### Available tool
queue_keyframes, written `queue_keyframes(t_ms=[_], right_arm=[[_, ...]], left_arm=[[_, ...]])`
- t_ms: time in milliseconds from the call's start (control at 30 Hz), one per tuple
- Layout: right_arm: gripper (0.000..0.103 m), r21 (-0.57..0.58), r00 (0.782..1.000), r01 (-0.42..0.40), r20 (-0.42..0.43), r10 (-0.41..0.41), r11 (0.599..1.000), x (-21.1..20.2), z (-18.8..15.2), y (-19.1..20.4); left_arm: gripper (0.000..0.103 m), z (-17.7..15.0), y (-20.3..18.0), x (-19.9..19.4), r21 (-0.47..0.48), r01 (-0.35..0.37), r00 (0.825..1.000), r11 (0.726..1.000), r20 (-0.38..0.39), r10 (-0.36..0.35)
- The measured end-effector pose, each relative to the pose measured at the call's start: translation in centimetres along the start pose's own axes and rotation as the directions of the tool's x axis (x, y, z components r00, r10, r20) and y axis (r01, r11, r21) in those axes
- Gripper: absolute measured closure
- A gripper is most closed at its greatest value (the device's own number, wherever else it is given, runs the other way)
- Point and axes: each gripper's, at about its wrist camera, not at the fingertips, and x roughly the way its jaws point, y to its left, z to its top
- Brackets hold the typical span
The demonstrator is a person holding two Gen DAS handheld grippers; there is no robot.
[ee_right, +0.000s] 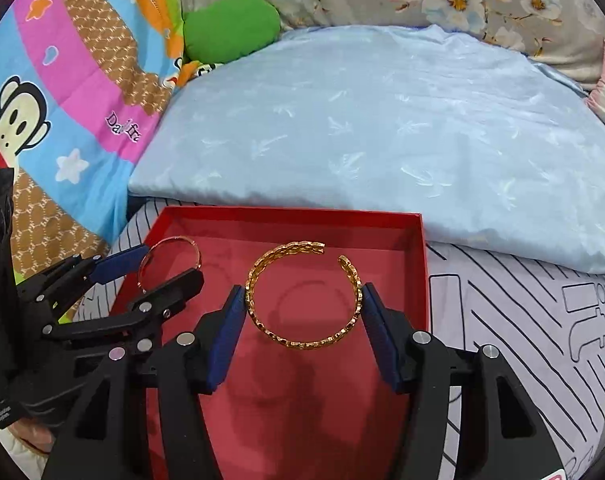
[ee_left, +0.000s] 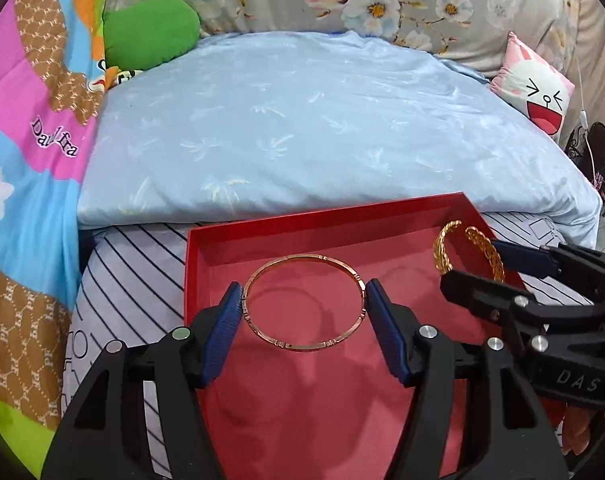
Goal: Organize jewelry
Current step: 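Place the rose-gold bangle in the tray with left gripper while right places gold cuff, then move both grippers back over the beaded bracelets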
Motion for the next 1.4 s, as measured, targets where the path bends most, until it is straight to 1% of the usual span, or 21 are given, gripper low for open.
queue_keyframes(t_ms=[233, 467, 700, 767, 867, 933, 967, 1033, 1067, 1100, 1167, 1267, 1400], right_arm=[[0.046, 0.012, 0.999, 0.02, -0.027, -0.02, 1.0, 1.7, 0.0, -0.5], [0.044, 0.024, 0.999, 0.041, -0.008, -0.041, 0.999, 1.8, 0.2, -0.9], [0.044, 0.009, 0.998, 0.059, 0.014, -0.059, 0.998, 1.5, 0.4, -0.7], [0.044, 0.011, 0.998, 0.062, 0.03, -0.063, 0.998, 0.7, 0.3, -0.8], [0.044, 0.022, 0.997, 0.054, 0.055, -0.055, 0.998, -1.2, -0.1, -0.8], [0.044, 0.03, 0.996, 0.052, 0.077, -0.055, 0.998, -3.3, -0.9, -0.8], [0.044, 0.032, 0.995, 0.046, 0.09, -0.049, 0.998, -4.5, -1.5, -0.7], [0.04, 0.039, 0.993, 0.037, 0.108, -0.041, 0.999, -6.5, -2.8, -0.5], [0.04, 0.037, 0.992, 0.033, 0.117, -0.037, 0.999, -7.5, -3.6, -0.2], [0.04, 0.035, 0.992, 0.033, 0.124, -0.037, 0.999, -8.3, -4.4, 0.0], [0.04, 0.017, 0.99, 0.043, 0.136, -0.044, 0.999, -10.2, -6.7, 1.0], [0.04, -0.004, 0.987, 0.057, 0.148, -0.056, 0.998, -12.0, -9.6, 2.3], [0.04, -0.009, 0.984, 0.075, 0.16, -0.072, 0.997, -14.1, -13.7, 4.0]], left_arm=[[0.043, 0.8, -0.1, 1.6, 0.039, -0.015, 1.0, 0.999, -0.02, 0.016], [0.042, 1.2, -0.3, 1.9, 0.044, -0.028, 0.999, 0.999, -0.016, 0.029], [0.042, 1.1, 0.1, 1.4, 0.015, -0.044, 0.999, 0.999, 0.01, 0.044], [0.038, 1.1, 0.2, 0.9, 0.0, -0.048, 0.999, 0.999, 0.024, 0.048], [0.037, 0.8, 0.8, -0.8, -0.055, -0.032, 0.998, 0.998, 0.048, 0.035], [0.037, 0.6, 1.2, -2.4, -0.078, -0.022, 0.997, 0.997, 0.074, 0.028], [0.037, 0.3, 1.4, -3.8, -0.085, -0.018, 0.995, 0.996, 0.095, 0.026], [0.036, -0.3, 1.8, -5.7, -0.083, -0.024, 0.992, 0.996, 0.12, 0.034], [0.036, -0.8, 1.9, -6.7, -0.082, -0.027, 0.991, 0.996, 0.128, 0.038], [0.036, -1.7, 2.1, -8.0, -0.083, -0.03, 0.99, 0.996, 0.136, 0.041], [0.035, -2.9, 2.3, -9.6, -0.079, -0.028, 0.99, 0.996, 0.139, 0.039], [0.035, -5.9, 2.4, -12.1, -0.078, -0.023, 0.99, 0.997, 0.134, 0.033], [0.035, -10.0, 2.0, -14.4, -0.076, -0.005, 0.993, 0.997, 0.119, 0.014]])
